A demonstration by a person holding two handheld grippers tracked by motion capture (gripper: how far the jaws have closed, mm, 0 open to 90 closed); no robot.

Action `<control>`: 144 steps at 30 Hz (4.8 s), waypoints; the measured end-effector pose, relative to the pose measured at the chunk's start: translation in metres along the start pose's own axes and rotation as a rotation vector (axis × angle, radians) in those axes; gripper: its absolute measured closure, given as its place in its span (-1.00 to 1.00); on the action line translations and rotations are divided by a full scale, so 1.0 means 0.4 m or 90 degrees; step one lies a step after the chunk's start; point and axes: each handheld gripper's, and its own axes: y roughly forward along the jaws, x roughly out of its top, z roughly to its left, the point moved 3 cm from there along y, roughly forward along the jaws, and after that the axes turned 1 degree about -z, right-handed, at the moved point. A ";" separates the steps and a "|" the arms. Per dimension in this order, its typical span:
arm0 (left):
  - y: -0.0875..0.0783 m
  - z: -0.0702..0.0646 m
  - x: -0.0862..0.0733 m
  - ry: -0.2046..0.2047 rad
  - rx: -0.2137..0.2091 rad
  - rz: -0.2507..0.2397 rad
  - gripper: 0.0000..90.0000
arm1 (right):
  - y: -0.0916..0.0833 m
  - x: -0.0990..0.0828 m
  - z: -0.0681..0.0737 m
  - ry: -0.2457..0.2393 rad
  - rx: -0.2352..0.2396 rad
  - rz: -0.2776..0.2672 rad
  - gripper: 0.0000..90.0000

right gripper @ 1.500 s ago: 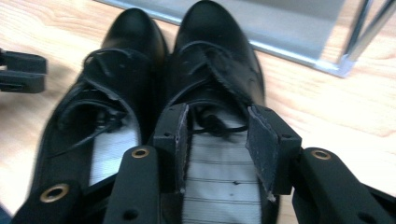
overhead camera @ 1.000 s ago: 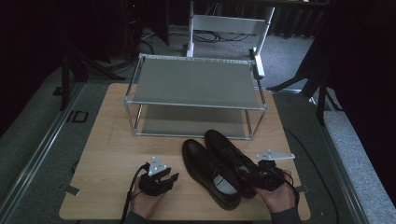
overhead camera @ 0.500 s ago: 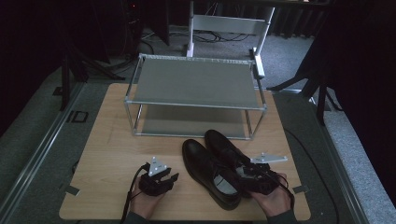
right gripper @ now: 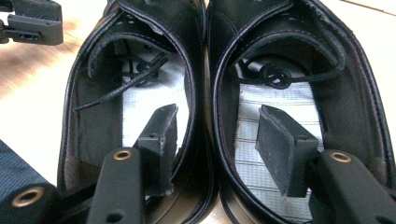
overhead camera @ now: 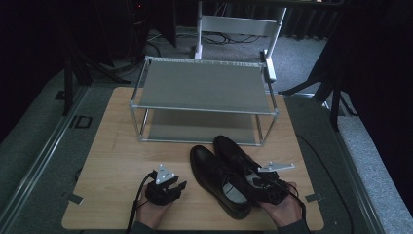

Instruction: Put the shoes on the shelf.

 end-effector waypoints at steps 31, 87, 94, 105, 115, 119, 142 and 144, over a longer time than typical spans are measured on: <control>0.000 -0.001 -0.002 0.004 0.004 0.002 0.34 | 0.040 0.000 0.011 0.008 0.008 0.089 0.53; 0.000 0.004 -0.003 -0.002 0.009 -0.001 0.34 | 0.041 -0.016 0.010 -0.020 -0.009 0.021 0.81; -0.002 0.006 -0.002 -0.003 0.011 -0.002 0.34 | 0.040 -0.024 0.016 0.001 -0.026 -0.004 0.82; 0.000 0.004 -0.004 -0.002 0.011 0.000 0.34 | 0.009 -0.011 0.019 0.028 -0.025 -0.052 0.82; -0.001 0.008 -0.004 -0.004 0.013 -0.001 0.34 | -0.002 0.023 0.024 0.036 -0.034 -0.076 0.81; -0.002 0.007 -0.003 -0.004 0.013 -0.001 0.34 | 0.001 0.034 0.028 0.040 -0.040 -0.079 0.81; 0.000 0.007 -0.005 -0.005 0.013 -0.001 0.34 | 0.040 0.099 0.031 0.055 -0.070 -0.100 0.81; 0.000 0.008 -0.005 -0.005 0.012 -0.001 0.34 | 0.043 0.106 0.032 0.059 -0.072 -0.104 0.81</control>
